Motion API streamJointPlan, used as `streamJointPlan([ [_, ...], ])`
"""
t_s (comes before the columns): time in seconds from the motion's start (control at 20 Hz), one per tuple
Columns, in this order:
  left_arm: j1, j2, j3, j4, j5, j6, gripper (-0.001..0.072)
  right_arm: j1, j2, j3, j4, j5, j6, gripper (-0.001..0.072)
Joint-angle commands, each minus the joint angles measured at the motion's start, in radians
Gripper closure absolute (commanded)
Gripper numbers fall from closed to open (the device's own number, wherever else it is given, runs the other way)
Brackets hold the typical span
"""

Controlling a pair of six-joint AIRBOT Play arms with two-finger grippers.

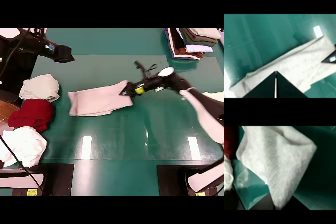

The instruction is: Fold the shirts.

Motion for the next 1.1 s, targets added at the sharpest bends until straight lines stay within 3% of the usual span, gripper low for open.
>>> streamJointPlan([
  [0.0,-0.067,0.000,0.000,-0.001,0.001,0.006,0.0683,-0.192,0.196,-0.088,-0.136,0.063,-0.002,0.0696],
  [0.25,-0.171,0.000,0.000,-0.001,0.037,0.006,0.0683,-0.617,0.403,-0.142,-0.291,0.141,0.026,0.0696],
  [0.55,-0.267,0.000,0.000,-0.002,0.126,0.004,0.0684,-1.058,0.477,-0.139,-0.282,0.027,0.025,0.0697],
  [0.75,-0.288,0.000,0.000,-0.001,0.147,0.005,0.0683,-1.169,0.411,-0.128,-0.138,0.001,-0.016,0.0697],
  [1.05,-0.288,0.000,0.000,0.000,0.146,0.005,0.0683,-1.152,0.397,0.089,-0.149,0.080,-0.011,0.0697],
])
